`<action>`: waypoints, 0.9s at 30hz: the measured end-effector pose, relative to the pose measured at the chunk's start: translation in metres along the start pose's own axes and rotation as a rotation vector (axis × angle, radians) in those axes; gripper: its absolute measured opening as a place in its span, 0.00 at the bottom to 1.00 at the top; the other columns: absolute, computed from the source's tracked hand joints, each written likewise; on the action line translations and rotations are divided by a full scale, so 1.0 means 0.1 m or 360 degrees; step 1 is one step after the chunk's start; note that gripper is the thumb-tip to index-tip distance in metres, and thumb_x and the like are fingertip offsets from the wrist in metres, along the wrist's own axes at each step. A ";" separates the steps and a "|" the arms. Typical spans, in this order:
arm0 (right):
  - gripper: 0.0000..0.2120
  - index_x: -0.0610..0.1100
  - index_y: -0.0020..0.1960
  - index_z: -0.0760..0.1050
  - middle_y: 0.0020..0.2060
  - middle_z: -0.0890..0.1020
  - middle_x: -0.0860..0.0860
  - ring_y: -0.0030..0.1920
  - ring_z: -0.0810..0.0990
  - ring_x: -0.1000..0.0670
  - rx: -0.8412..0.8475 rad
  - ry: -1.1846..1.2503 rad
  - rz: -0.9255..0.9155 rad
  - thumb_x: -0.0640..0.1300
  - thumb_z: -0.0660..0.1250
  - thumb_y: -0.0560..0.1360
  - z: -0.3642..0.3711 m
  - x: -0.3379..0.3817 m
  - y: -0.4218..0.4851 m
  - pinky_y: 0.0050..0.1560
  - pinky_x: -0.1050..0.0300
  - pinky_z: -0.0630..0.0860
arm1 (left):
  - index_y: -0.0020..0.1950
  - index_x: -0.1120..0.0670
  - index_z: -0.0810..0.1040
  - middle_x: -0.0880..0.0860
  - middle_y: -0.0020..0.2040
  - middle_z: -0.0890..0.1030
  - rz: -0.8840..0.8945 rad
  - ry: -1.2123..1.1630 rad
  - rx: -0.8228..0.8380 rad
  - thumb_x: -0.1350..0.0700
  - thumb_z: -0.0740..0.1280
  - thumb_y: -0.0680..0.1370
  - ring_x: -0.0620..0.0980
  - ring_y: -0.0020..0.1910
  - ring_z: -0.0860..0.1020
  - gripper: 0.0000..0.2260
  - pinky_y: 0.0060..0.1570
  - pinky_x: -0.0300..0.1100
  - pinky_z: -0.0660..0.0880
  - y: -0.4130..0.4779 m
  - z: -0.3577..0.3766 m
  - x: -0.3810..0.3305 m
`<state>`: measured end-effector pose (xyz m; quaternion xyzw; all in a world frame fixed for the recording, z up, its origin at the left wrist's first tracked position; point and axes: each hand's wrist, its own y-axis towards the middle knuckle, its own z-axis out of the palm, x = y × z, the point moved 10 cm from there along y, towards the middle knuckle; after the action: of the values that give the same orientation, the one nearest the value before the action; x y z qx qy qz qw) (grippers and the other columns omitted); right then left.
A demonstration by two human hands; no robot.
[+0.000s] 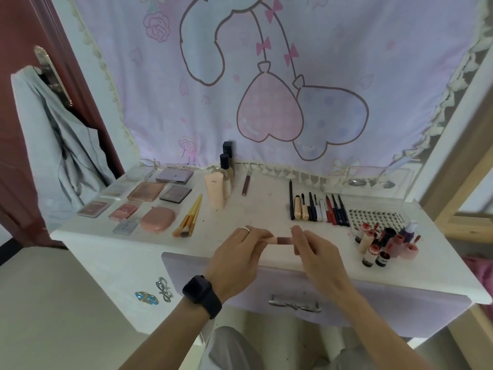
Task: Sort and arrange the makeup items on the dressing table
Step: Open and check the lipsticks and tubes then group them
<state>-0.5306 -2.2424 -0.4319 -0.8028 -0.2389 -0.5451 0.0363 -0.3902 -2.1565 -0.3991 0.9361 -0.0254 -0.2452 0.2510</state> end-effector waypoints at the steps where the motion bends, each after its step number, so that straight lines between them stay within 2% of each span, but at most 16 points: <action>1: 0.26 0.56 0.35 0.78 0.24 0.68 0.54 0.25 0.65 0.57 0.0051 0.0081 0.0039 0.73 0.55 0.76 0.05 0.00 -0.03 0.28 0.66 0.65 | 0.62 0.52 0.76 0.44 0.50 0.75 0.0065 0.0035 -0.0012 0.54 0.57 0.84 0.44 0.46 0.70 0.11 0.43 0.37 0.71 -0.02 0.00 -0.09; 4: 0.20 0.56 0.38 0.84 0.24 0.63 0.53 0.26 0.61 0.53 0.0079 0.0460 0.0289 0.60 0.61 0.81 0.11 -0.13 -0.10 0.26 0.63 0.61 | 0.59 0.53 0.78 0.48 0.45 0.75 0.0219 0.0137 -0.0067 0.52 0.54 0.83 0.46 0.42 0.70 0.14 0.38 0.34 0.67 -0.05 -0.02 -0.34; 7: 0.18 0.54 0.43 0.86 0.23 0.63 0.53 0.24 0.60 0.54 0.0047 0.0627 0.0462 0.55 0.61 0.83 0.14 -0.24 -0.19 0.24 0.61 0.60 | 0.55 0.55 0.81 0.49 0.40 0.74 0.0237 0.0154 -0.0077 0.51 0.58 0.83 0.45 0.37 0.69 0.14 0.35 0.36 0.66 -0.03 0.02 -0.43; 10: 0.19 0.54 0.43 0.86 0.25 0.61 0.50 0.25 0.58 0.52 -0.0026 0.0592 0.0398 0.54 0.59 0.83 0.05 -0.23 -0.22 0.24 0.60 0.59 | 0.55 0.54 0.82 0.44 0.37 0.73 0.0004 -0.0160 0.0093 0.52 0.61 0.84 0.43 0.34 0.69 0.11 0.36 0.37 0.66 0.03 0.15 -0.34; 12: 0.20 0.55 0.42 0.86 0.25 0.60 0.50 0.25 0.58 0.53 -0.0050 0.0496 0.0325 0.53 0.58 0.84 -0.03 -0.18 -0.23 0.25 0.62 0.59 | 0.51 0.51 0.83 0.41 0.31 0.72 -0.0139 -0.0370 0.0217 0.51 0.62 0.84 0.42 0.32 0.69 0.11 0.34 0.34 0.64 0.04 0.25 -0.28; 14: 0.21 0.55 0.40 0.86 0.23 0.60 0.53 0.24 0.58 0.55 -0.0062 0.0379 0.0227 0.52 0.58 0.84 -0.09 -0.12 -0.24 0.25 0.63 0.60 | 0.43 0.46 0.82 0.42 0.26 0.70 -0.0261 -0.0560 0.0328 0.45 0.60 0.83 0.42 0.28 0.66 0.14 0.31 0.33 0.62 0.03 0.32 -0.23; 17: 0.21 0.55 0.40 0.85 0.22 0.60 0.56 0.24 0.59 0.56 -0.0079 0.0275 0.0051 0.53 0.58 0.84 -0.15 0.01 -0.26 0.27 0.68 0.61 | 0.38 0.42 0.81 0.42 0.26 0.68 -0.0426 -0.0820 0.0465 0.39 0.57 0.81 0.42 0.28 0.65 0.18 0.33 0.33 0.62 0.01 0.38 -0.16; 19: 0.19 0.56 0.43 0.84 0.23 0.62 0.56 0.25 0.61 0.56 -0.0027 0.0274 -0.0016 0.58 0.58 0.83 -0.15 0.05 -0.27 0.28 0.69 0.62 | 0.40 0.42 0.82 0.41 0.28 0.72 -0.0435 -0.0830 0.0517 0.41 0.58 0.82 0.40 0.30 0.68 0.17 0.35 0.32 0.64 0.03 0.38 -0.15; 22: 0.18 0.59 0.44 0.82 0.26 0.69 0.58 0.28 0.65 0.57 0.0137 0.0212 -0.0044 0.63 0.57 0.80 -0.10 0.00 -0.25 0.31 0.66 0.64 | 0.46 0.42 0.83 0.48 0.31 0.76 -0.0352 -0.0640 0.0517 0.40 0.59 0.81 0.44 0.31 0.68 0.15 0.34 0.37 0.64 0.06 0.33 -0.12; 24: 0.15 0.58 0.42 0.78 0.30 0.77 0.62 0.28 0.67 0.58 0.0217 0.0132 -0.0065 0.63 0.58 0.80 -0.07 -0.06 -0.24 0.32 0.65 0.66 | 0.49 0.46 0.84 0.52 0.34 0.79 -0.0352 -0.0581 0.0512 0.41 0.59 0.81 0.46 0.31 0.70 0.16 0.35 0.40 0.65 0.05 0.32 -0.08; 27: 0.07 0.59 0.45 0.75 0.41 0.82 0.62 0.27 0.69 0.55 0.0290 0.0113 -0.0078 0.54 0.63 0.82 -0.03 -0.11 -0.22 0.29 0.64 0.68 | 0.50 0.48 0.85 0.45 0.28 0.72 -0.0395 -0.0554 0.0487 0.43 0.60 0.82 0.43 0.29 0.66 0.15 0.32 0.36 0.62 0.02 0.30 -0.02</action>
<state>-0.5455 -2.2278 -0.4447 -0.7703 -0.3056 -0.5500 0.1042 -0.4059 -2.1719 -0.4197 0.9029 0.0101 -0.4246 0.0665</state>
